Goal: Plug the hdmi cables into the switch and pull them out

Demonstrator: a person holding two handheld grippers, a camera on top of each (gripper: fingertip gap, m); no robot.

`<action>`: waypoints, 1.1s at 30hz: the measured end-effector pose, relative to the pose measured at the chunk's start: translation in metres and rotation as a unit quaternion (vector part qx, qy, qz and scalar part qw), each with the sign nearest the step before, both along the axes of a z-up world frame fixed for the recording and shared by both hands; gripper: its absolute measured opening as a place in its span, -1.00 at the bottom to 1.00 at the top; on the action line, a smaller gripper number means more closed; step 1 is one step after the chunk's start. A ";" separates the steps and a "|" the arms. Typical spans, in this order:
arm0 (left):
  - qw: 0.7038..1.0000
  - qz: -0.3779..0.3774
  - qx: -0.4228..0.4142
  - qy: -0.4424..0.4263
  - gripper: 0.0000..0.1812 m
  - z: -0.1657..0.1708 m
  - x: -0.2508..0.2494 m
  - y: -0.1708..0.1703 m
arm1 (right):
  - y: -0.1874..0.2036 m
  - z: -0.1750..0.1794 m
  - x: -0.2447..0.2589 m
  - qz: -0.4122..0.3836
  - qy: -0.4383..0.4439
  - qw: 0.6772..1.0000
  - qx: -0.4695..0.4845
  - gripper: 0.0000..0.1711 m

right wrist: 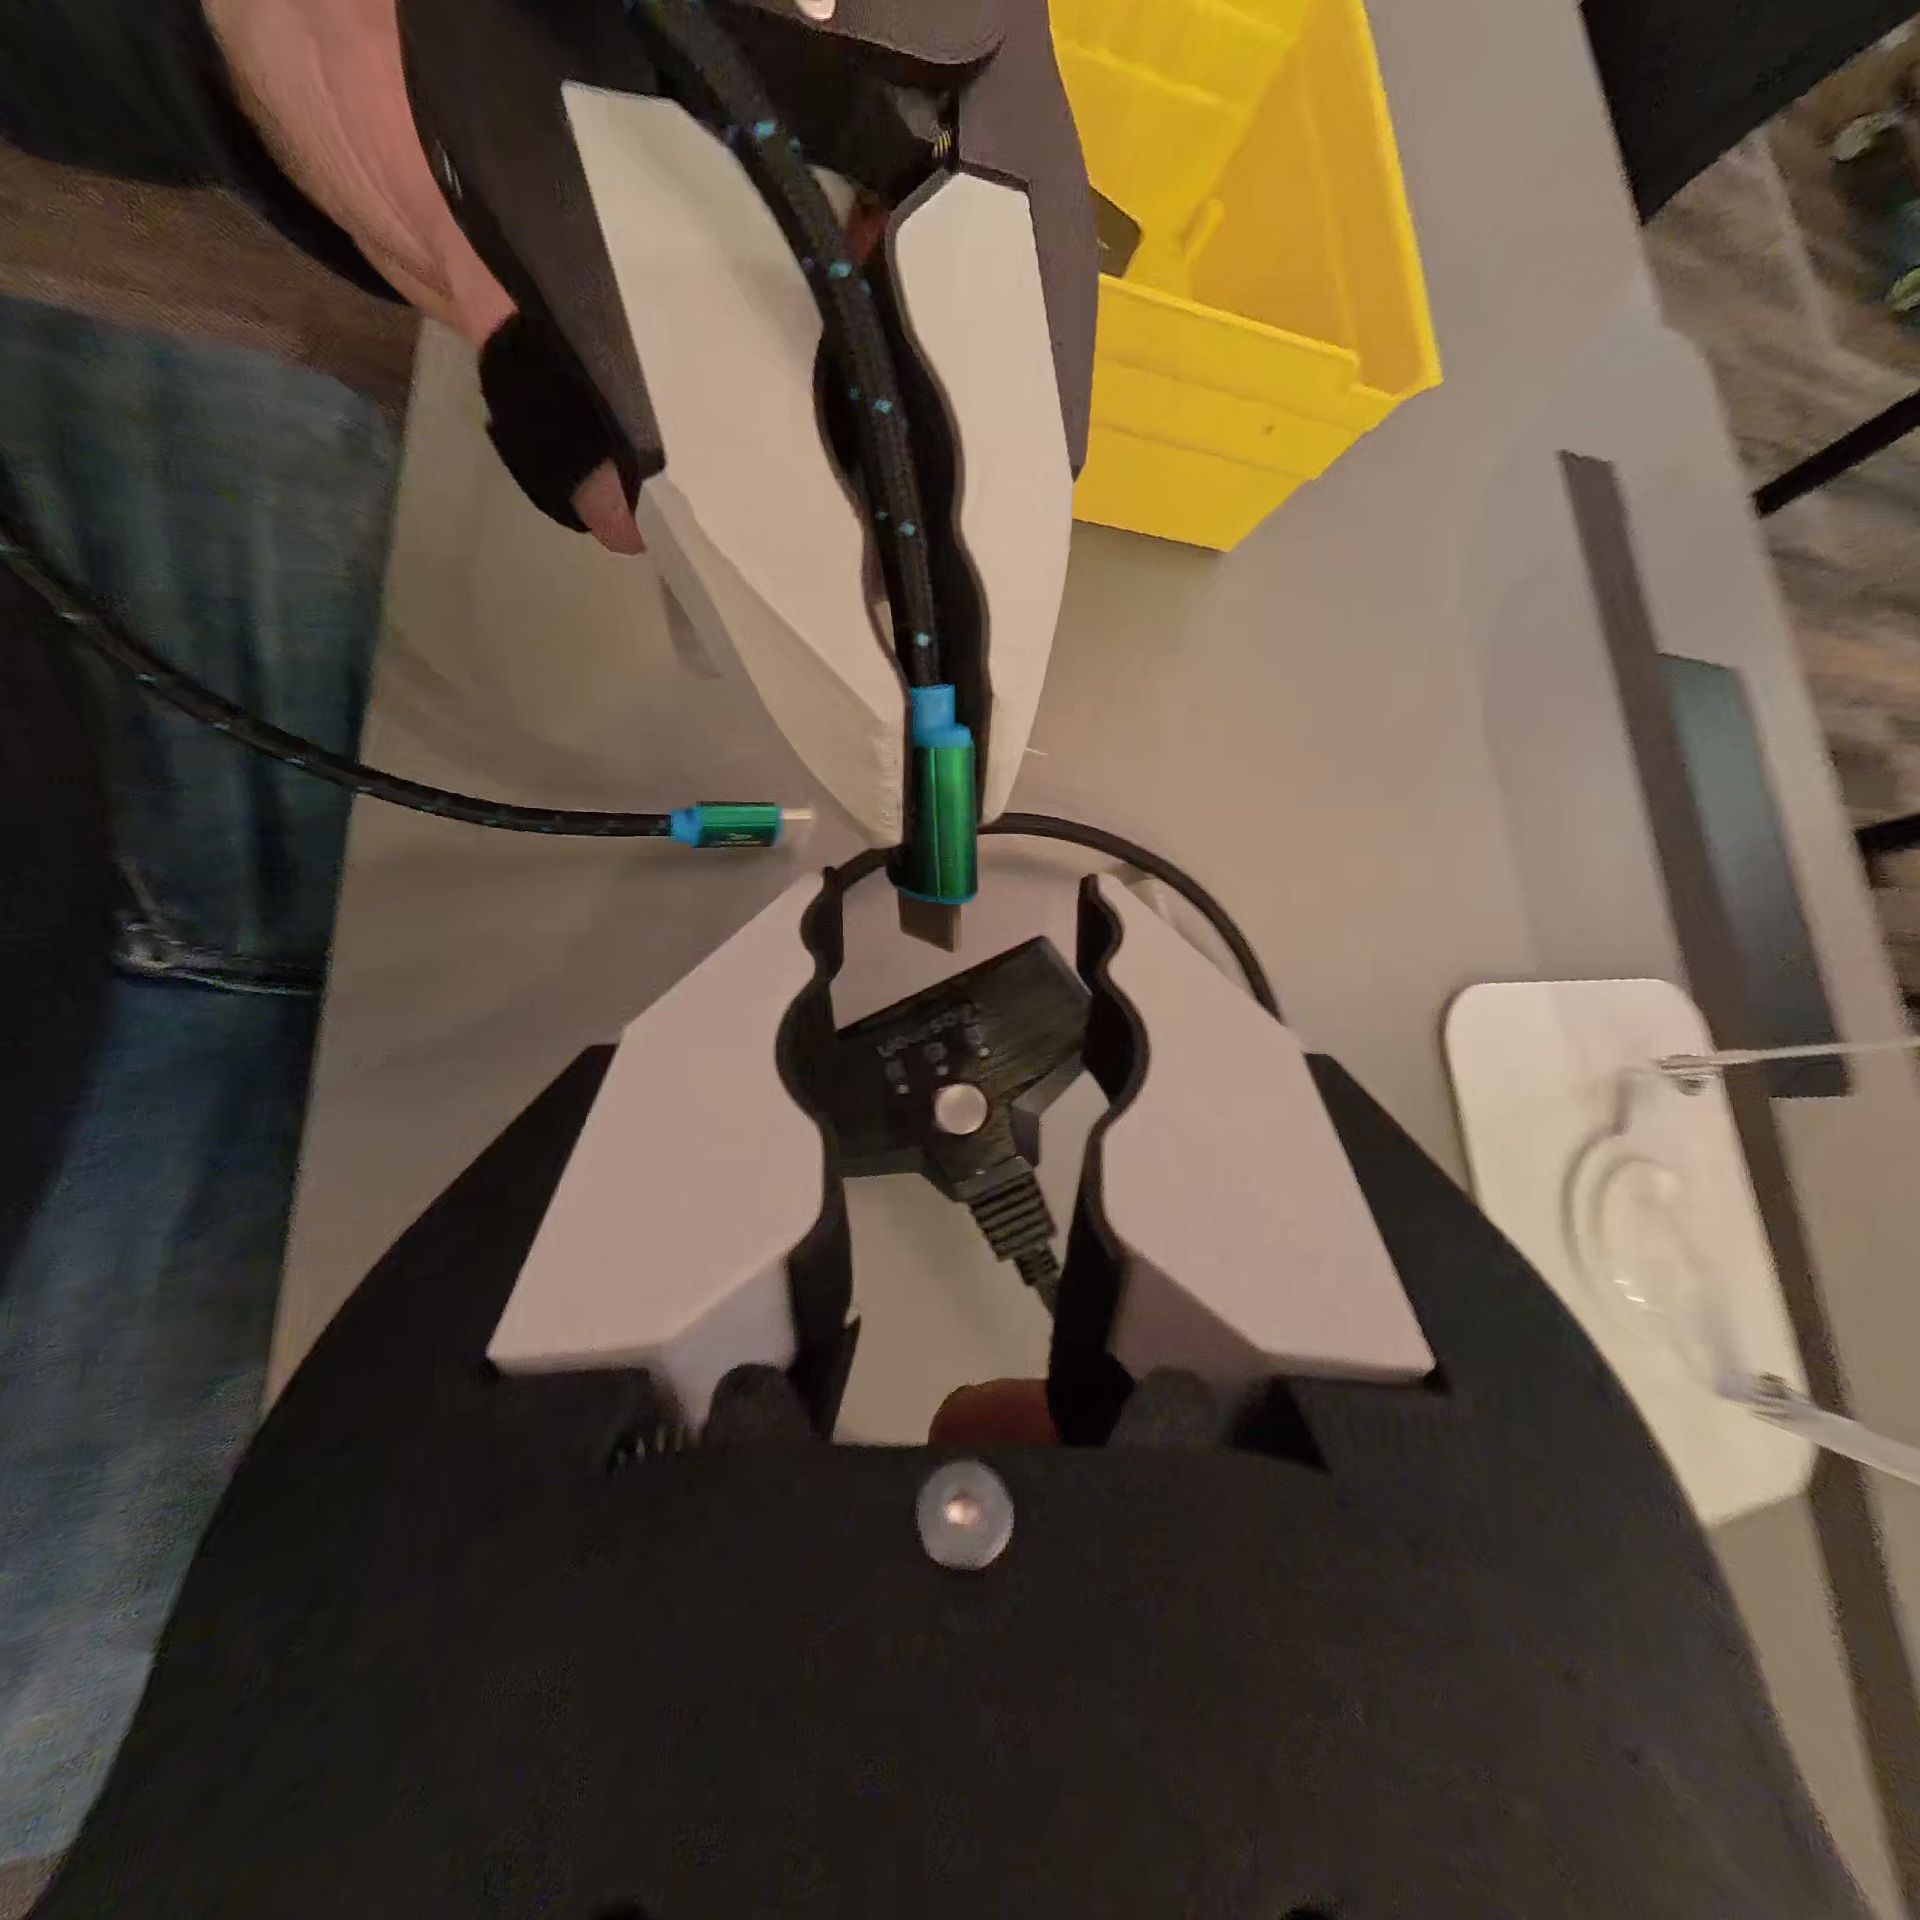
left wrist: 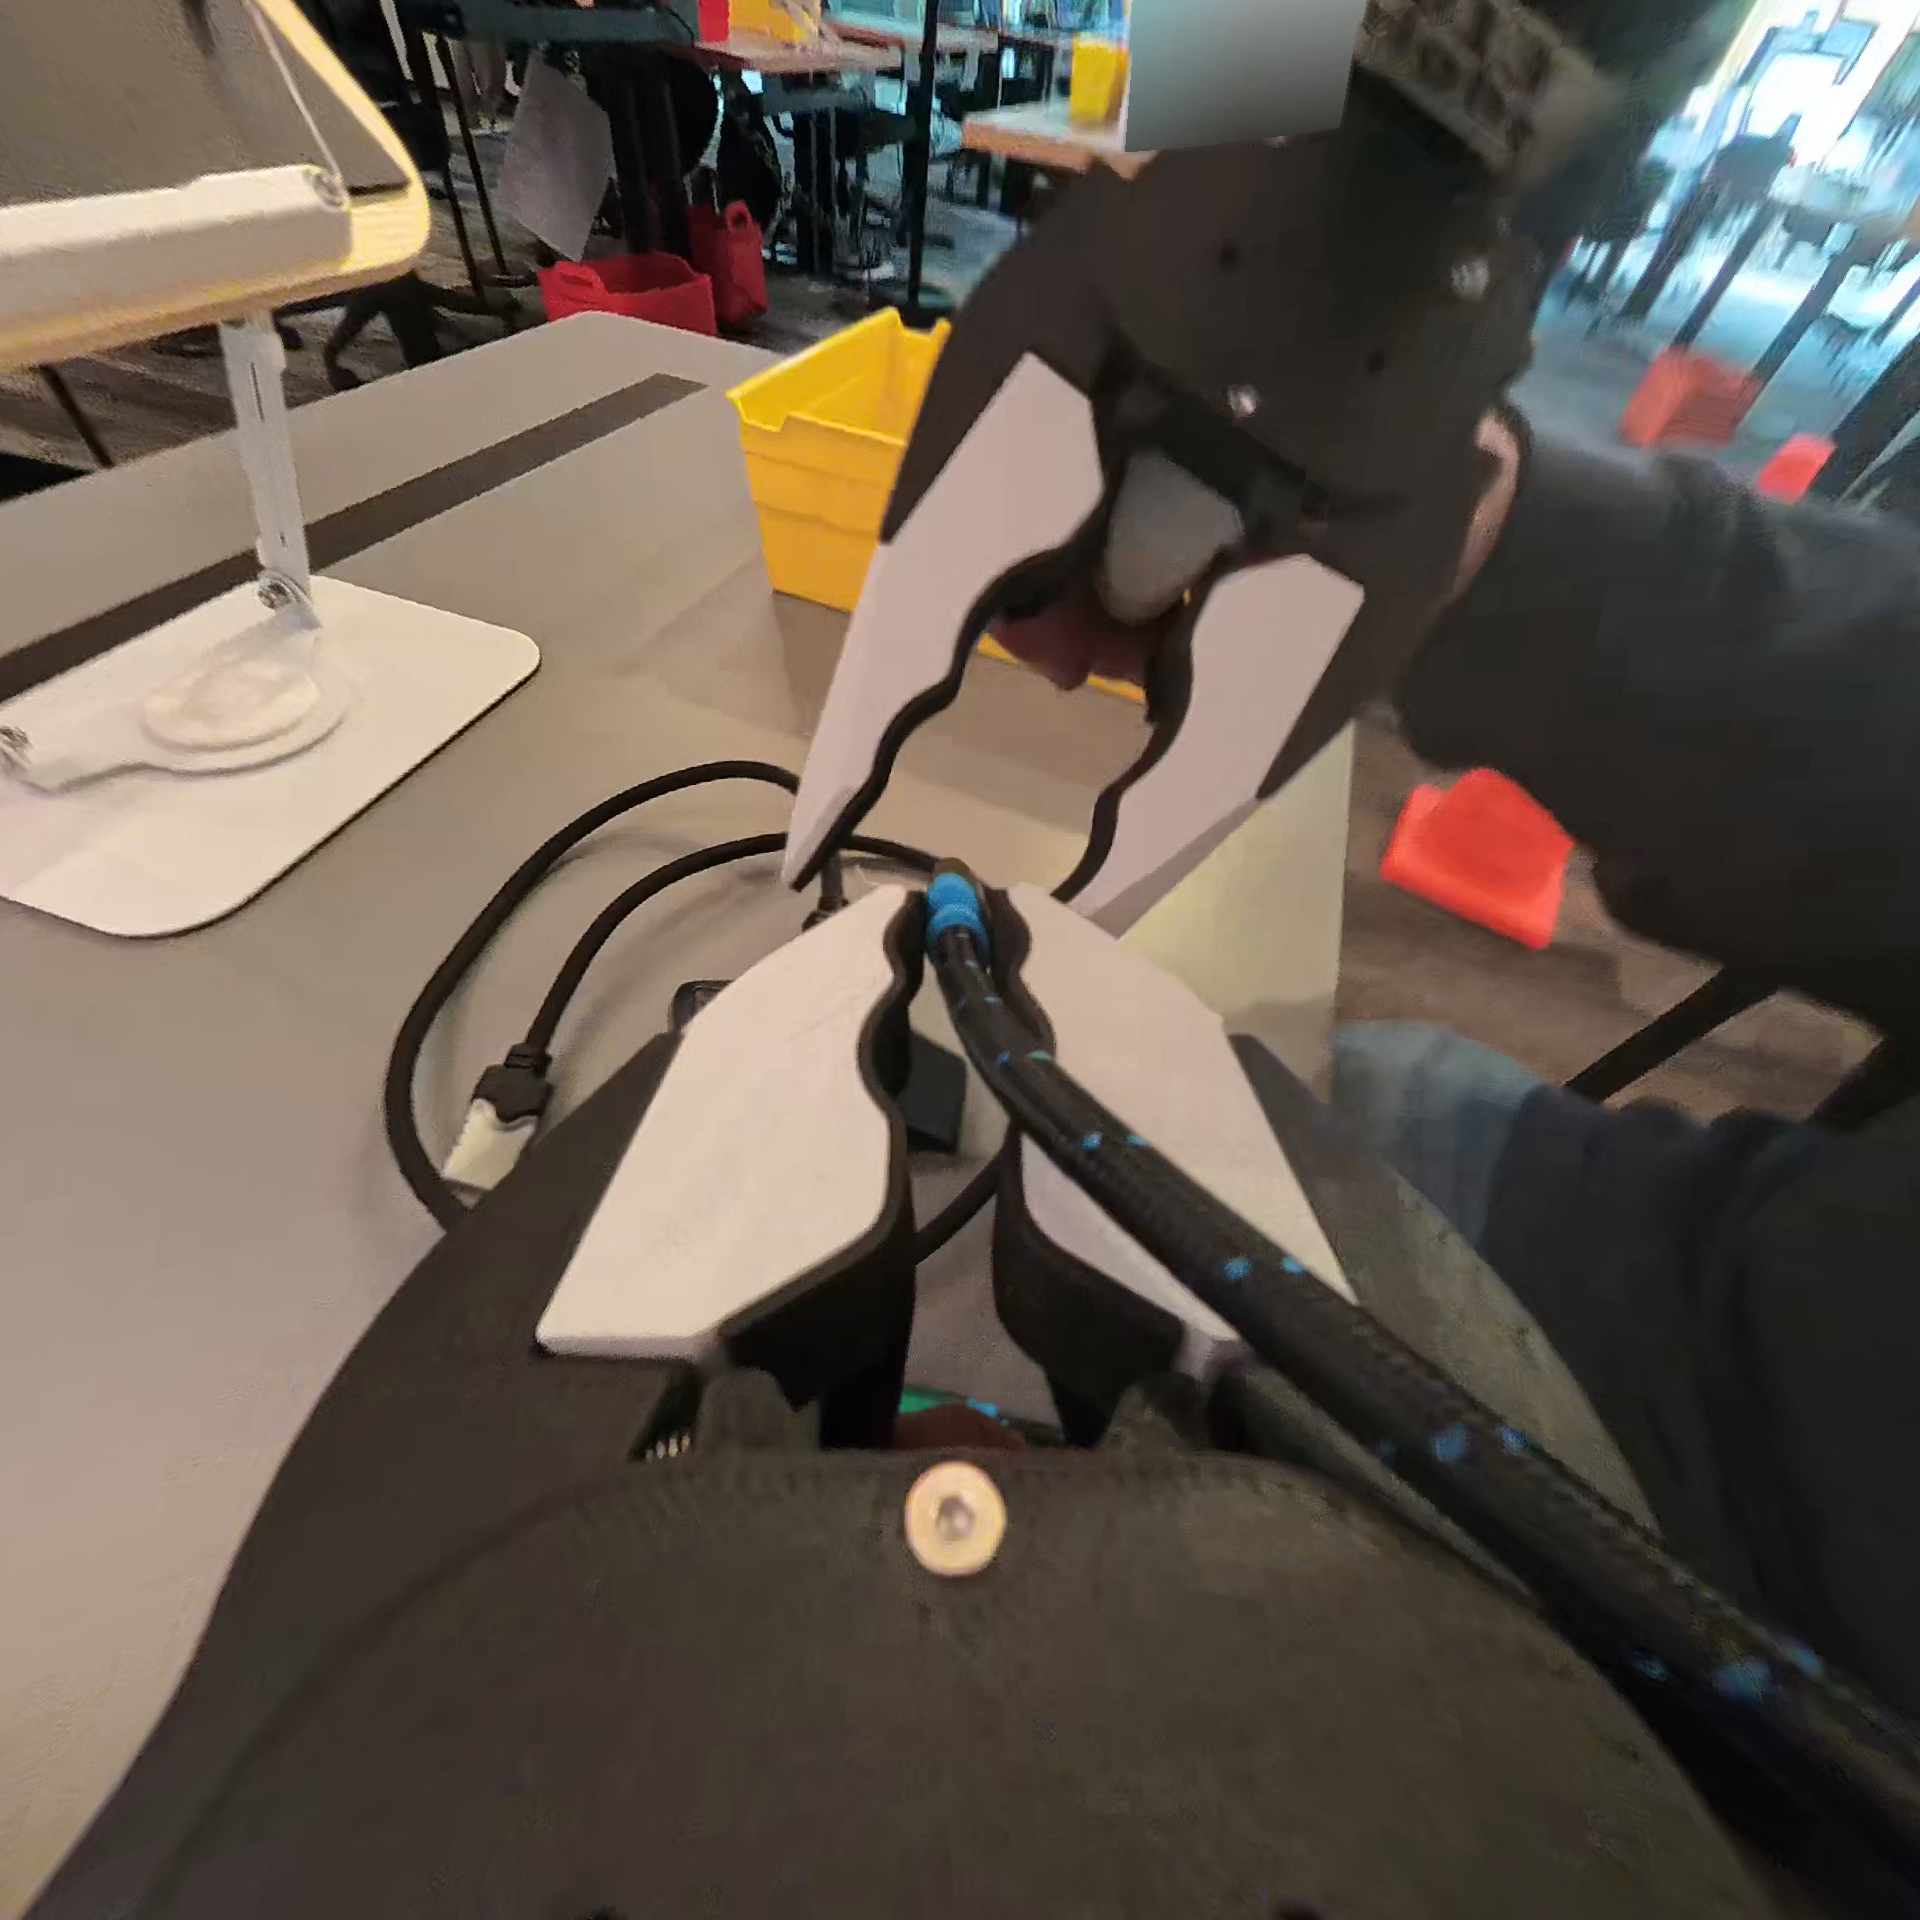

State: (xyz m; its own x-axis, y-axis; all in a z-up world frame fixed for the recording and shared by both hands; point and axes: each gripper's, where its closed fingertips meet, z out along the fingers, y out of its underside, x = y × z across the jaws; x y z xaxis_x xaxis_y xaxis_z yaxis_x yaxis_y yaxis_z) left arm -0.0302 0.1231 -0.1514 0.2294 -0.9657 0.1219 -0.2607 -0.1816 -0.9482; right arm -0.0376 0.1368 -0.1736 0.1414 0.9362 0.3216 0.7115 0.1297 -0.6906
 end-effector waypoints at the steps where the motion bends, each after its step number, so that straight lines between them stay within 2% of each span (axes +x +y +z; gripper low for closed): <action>1: 1.000 0.004 -0.017 -0.014 -0.88 0.002 0.000 0.001 | 0.003 0.001 -0.001 -0.006 -0.005 1.000 0.017 -0.52; 9: 0.990 0.034 -0.110 -0.086 -0.88 0.012 -0.003 0.011 | 0.017 0.001 -0.010 -0.037 -0.040 0.993 0.109 -0.84; 13: 0.983 0.044 -0.139 -0.113 -0.88 0.016 -0.006 0.015 | 0.023 0.007 -0.012 -0.052 -0.041 0.987 0.146 -0.83; 16: 0.980 0.053 -0.152 -0.119 -0.88 0.015 -0.009 0.018 | 0.024 0.014 -0.015 -0.053 -0.025 0.984 0.167 -0.74; 20: 0.977 0.054 -0.165 -0.126 -0.88 0.015 -0.009 0.018 | 0.023 0.012 -0.015 -0.051 -0.030 0.984 0.169 -0.79; 26: 0.982 0.050 -0.140 -0.114 -0.87 0.014 -0.008 0.016 | 0.019 0.010 -0.015 -0.046 -0.003 0.993 0.113 -0.79; 33: 0.998 0.037 -0.020 -0.052 -0.80 0.012 -0.004 0.010 | 0.003 0.002 -0.013 -0.014 0.019 1.000 0.015 -0.78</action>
State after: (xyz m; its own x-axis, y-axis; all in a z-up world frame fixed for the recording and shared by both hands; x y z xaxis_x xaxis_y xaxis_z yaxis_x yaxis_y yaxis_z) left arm -0.0341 0.1330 -0.1396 0.2845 -0.9404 0.1861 -0.1456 -0.2343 -0.9612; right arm -0.0505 0.1400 -0.1715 0.1798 0.9220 0.3428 0.6878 0.1313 -0.7139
